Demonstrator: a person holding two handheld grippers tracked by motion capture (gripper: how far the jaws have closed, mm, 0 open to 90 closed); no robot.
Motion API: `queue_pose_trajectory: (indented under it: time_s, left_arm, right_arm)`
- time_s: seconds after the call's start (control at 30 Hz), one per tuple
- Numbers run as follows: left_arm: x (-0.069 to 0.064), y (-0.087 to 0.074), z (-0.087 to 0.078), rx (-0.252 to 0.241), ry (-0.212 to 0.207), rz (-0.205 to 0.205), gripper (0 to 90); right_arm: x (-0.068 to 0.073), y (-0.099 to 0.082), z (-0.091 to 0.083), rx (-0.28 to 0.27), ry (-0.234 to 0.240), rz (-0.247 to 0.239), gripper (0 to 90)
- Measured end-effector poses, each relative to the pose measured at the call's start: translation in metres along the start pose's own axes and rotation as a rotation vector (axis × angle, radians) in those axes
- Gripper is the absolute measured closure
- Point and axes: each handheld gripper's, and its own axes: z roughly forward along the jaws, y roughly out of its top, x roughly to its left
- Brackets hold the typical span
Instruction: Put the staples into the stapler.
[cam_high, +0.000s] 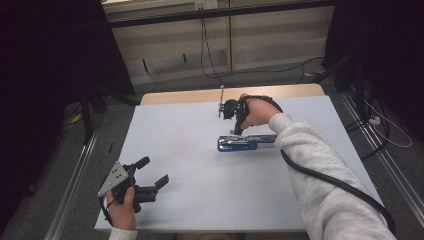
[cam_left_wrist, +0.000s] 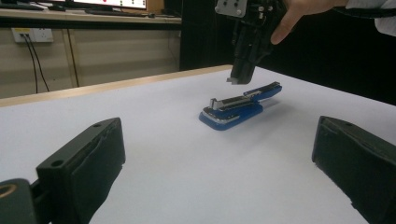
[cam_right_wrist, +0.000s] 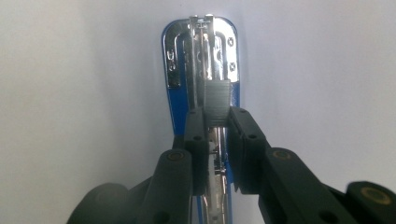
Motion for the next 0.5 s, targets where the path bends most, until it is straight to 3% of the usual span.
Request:
queue_pose_trajectory:
  time_s: [0.5]
  left_arm:
    - [-0.0004, -0.0008, -0.0031, 0.001, 0.002, -0.005, 2.5]
  right_arm:
    - [-0.0001, 0.0060, -0.0015, -0.010, -0.012, 0.004, 78.5]
